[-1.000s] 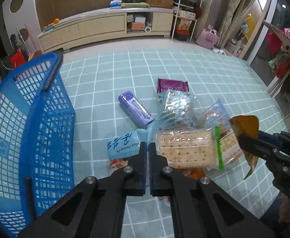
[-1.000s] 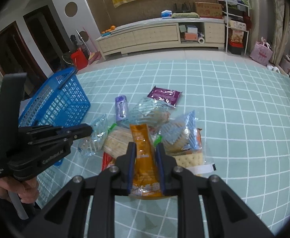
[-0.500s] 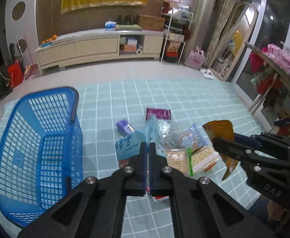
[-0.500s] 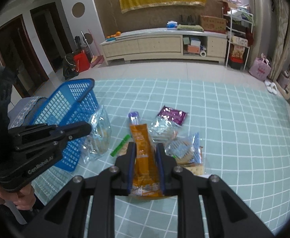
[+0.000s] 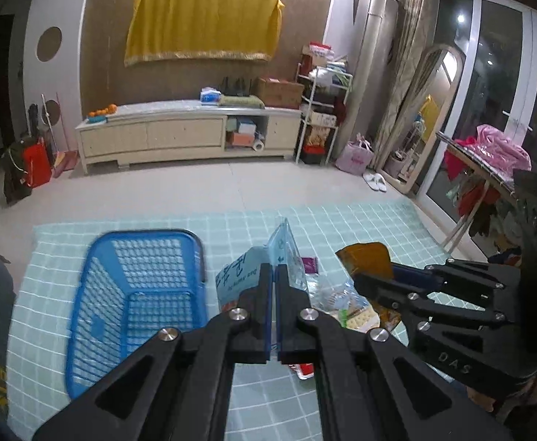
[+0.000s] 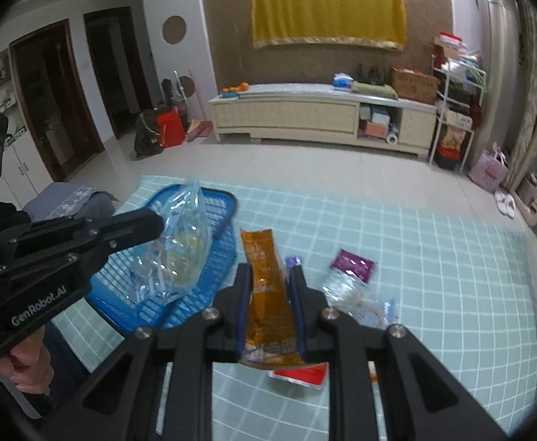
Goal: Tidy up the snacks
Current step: 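Grasp the light blue snack pack with the left tool and lift it, then lower both held snacks into the blue basket and open both tools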
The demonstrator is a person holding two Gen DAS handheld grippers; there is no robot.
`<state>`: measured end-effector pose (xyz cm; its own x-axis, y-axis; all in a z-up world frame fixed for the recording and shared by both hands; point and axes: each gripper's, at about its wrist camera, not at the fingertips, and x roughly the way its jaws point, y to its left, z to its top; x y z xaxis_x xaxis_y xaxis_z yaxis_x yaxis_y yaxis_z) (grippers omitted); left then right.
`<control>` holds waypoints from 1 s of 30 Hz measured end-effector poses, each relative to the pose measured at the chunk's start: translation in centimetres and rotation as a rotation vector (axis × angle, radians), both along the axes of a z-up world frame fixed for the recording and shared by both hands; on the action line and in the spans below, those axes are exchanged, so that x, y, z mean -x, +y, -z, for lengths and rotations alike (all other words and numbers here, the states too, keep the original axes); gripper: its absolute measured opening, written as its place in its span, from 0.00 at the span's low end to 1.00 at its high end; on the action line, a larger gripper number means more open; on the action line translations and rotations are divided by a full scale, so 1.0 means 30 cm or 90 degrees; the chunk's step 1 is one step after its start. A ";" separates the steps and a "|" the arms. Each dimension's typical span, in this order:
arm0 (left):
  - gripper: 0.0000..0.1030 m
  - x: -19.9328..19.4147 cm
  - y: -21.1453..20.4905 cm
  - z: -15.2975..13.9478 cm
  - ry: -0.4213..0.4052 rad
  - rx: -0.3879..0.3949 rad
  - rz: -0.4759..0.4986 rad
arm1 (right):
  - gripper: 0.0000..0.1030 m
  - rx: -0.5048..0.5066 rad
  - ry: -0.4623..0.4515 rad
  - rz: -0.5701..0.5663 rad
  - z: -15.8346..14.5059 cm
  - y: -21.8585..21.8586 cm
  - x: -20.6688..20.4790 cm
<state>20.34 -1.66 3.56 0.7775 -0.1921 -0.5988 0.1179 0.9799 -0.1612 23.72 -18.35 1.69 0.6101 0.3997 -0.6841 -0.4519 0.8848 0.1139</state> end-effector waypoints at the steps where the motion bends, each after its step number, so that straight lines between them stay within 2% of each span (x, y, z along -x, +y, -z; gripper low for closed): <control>1: 0.01 0.004 0.023 -0.011 -0.002 0.000 -0.002 | 0.24 -0.001 -0.003 -0.007 -0.010 0.025 0.000; 7: 0.01 0.021 0.153 -0.042 -0.005 -0.009 -0.029 | 0.24 -0.007 -0.010 -0.039 -0.031 0.133 -0.005; 15: 0.01 -0.007 0.274 -0.023 0.010 -0.018 -0.058 | 0.24 -0.012 0.007 -0.077 -0.005 0.272 -0.064; 30: 0.01 -0.170 0.399 0.133 0.072 -0.021 -0.076 | 0.24 0.004 0.059 -0.099 0.119 0.449 -0.216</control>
